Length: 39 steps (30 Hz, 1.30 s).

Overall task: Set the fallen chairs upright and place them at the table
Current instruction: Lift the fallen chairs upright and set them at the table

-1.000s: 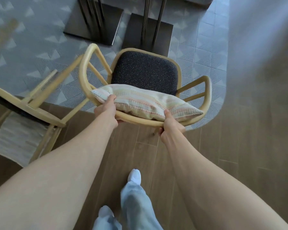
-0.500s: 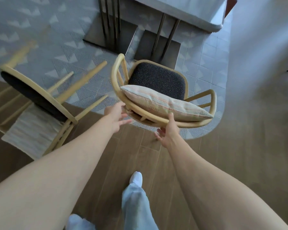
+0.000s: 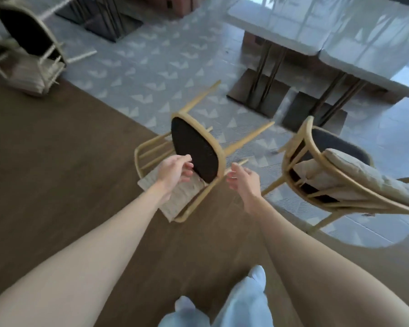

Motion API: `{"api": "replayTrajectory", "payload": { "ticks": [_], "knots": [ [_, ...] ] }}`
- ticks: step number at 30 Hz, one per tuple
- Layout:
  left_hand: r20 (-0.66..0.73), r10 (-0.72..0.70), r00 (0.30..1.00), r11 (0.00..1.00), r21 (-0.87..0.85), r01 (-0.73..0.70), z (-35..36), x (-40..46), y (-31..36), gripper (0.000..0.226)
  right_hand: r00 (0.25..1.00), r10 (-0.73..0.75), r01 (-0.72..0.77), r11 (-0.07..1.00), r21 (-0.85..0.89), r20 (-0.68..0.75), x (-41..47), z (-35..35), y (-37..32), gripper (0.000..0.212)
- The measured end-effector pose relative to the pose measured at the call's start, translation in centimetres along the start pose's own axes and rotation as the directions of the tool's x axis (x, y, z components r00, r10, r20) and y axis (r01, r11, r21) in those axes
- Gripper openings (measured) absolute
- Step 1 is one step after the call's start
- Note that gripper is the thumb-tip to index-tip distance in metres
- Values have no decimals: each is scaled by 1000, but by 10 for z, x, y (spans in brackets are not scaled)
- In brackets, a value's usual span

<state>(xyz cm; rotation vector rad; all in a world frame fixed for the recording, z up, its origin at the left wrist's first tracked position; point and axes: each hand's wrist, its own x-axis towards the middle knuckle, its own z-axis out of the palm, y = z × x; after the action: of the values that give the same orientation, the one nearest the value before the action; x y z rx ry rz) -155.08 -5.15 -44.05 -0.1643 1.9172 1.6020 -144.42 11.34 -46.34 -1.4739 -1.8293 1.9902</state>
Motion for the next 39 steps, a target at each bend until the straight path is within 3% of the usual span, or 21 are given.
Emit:
{"api": "replayTrajectory", "payload": {
  "ticks": [2, 6, 11, 15, 19, 26, 32, 34, 39],
  "knots": [
    [-64, 16, 998, 1000, 28, -14, -69, -2, 7, 17, 998, -44, 46, 998, -47, 53, -17, 53, -6, 23],
    [-172, -9, 985, 999, 44, 16, -171, 9, 9, 17, 992, -63, 78, 988, -136, 114, -26, 140, -15, 44],
    [-238, -91, 967, 996, 3, 94, -244, 64, -3, 17, 991, 3, 19, 985, -169, 131, 2, 238, -9, 30],
    [-240, -203, 949, 977, -107, 182, -288, 120, -15, 17, 994, 90, -85, 993, -79, 60, 40, 318, 0, 35],
    [-193, -286, 938, 950, -185, 252, -318, 165, -7, 19, 988, 152, -152, 988, 13, 19, 53, 382, -7, 16],
    [-34, -372, 928, 918, -166, 361, -328, 239, 3, 34, 947, 283, -248, 944, 217, -150, 65, 424, 9, 24],
    [115, -479, 870, 865, -108, 491, -326, 297, -19, 54, 826, 490, -286, 790, 542, -279, 83, 448, 48, 26],
    [142, -522, 841, 842, -71, 534, -326, 311, -31, 61, 793, 550, -274, 705, 654, -262, 88, 461, 62, 29],
    [148, -590, 794, 797, -53, 602, -315, 353, -82, 72, 791, 590, -209, 510, 834, -163, 115, 491, 102, 39]
  ]
}}
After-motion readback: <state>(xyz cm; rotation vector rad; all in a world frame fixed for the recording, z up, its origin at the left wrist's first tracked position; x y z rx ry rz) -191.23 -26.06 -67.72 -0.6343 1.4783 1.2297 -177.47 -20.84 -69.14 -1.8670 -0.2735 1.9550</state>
